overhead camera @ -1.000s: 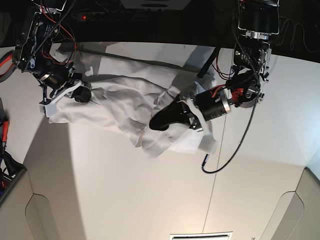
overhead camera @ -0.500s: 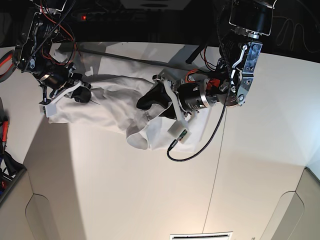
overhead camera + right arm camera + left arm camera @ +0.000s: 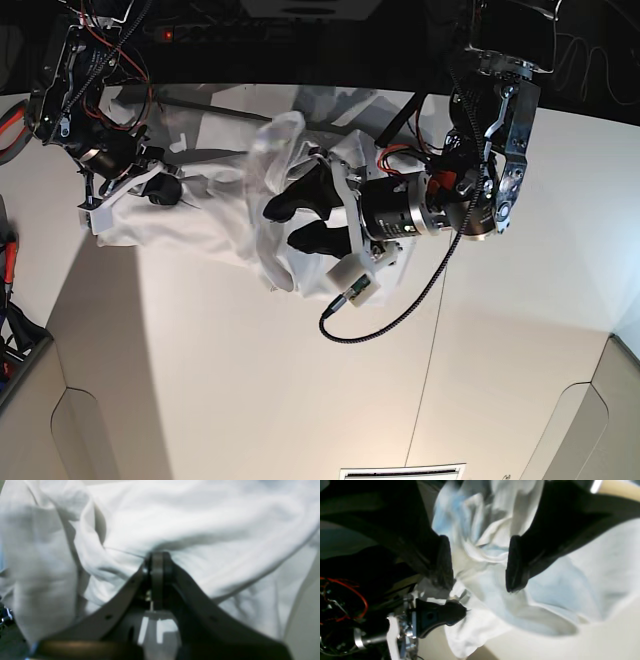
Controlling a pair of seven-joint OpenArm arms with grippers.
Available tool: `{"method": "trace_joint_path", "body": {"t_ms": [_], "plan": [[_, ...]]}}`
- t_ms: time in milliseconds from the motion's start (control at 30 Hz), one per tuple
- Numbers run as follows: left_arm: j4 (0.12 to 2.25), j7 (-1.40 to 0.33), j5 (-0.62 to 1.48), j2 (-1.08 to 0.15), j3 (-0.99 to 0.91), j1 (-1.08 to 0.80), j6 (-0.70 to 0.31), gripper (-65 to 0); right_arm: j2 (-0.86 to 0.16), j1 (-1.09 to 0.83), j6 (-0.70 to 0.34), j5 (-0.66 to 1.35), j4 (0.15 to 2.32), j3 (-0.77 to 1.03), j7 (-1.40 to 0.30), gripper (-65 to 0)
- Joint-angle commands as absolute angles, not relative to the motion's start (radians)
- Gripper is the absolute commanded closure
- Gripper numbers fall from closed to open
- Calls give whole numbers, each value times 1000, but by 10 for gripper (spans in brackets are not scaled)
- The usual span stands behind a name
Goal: Layout the t-shirt on the table in an organized manner, then fold the t-shirt properly
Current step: 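Lift the strip end with the left gripper and fold it toward the right gripper, then press the folded bundle down with the left gripper while the right holds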
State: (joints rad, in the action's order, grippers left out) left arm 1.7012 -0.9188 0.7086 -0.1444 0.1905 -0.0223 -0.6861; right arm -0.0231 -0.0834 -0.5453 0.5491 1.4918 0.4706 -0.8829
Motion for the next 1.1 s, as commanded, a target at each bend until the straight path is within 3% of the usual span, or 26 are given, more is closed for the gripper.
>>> {"method": "trace_joint_path", "body": {"t_ms": [0, 67, 100, 133, 200, 233, 367, 500, 733, 1067], "plan": [[1728, -902, 729, -150, 189, -8, -698, -370, -33, -73, -550, 568, 1506, 471, -864, 0], [1735, -901, 730, -157, 182, -8, -698, -368, -33, -72, -550, 568, 1506, 471, -864, 0], [1735, -901, 730, -156, 175, -8, -698, -336, -33, -72, -550, 568, 1506, 471, -864, 0], [1735, -901, 729, -156, 165, -8, -698, -262, -33, -73, -550, 568, 1506, 471, -864, 0], [1735, -897, 728, -156, 145, -9, -698, -44, -33, -72, -550, 568, 1506, 471, -864, 0], [1735, -893, 725, -156, 135, -9, -698, 0, -33, -72, -550, 568, 1506, 471, -864, 0], [1735, -826, 582, -156, 102, -9, -688, 0, -33, -72, -550, 568, 1506, 471, -864, 0], [1725, -794, 425, -187, 97, -12, -585, 0, -33, -72, -550, 568, 1506, 471, -864, 0], [1646, -758, 459, -188, 131, -92, -583, 0, -34, -72, -550, 568, 1506, 471, -864, 0], [1647, -758, 519, -127, 338, -95, -588, 0, -33, -73, -550, 568, 1506, 471, -865, 0]]}}
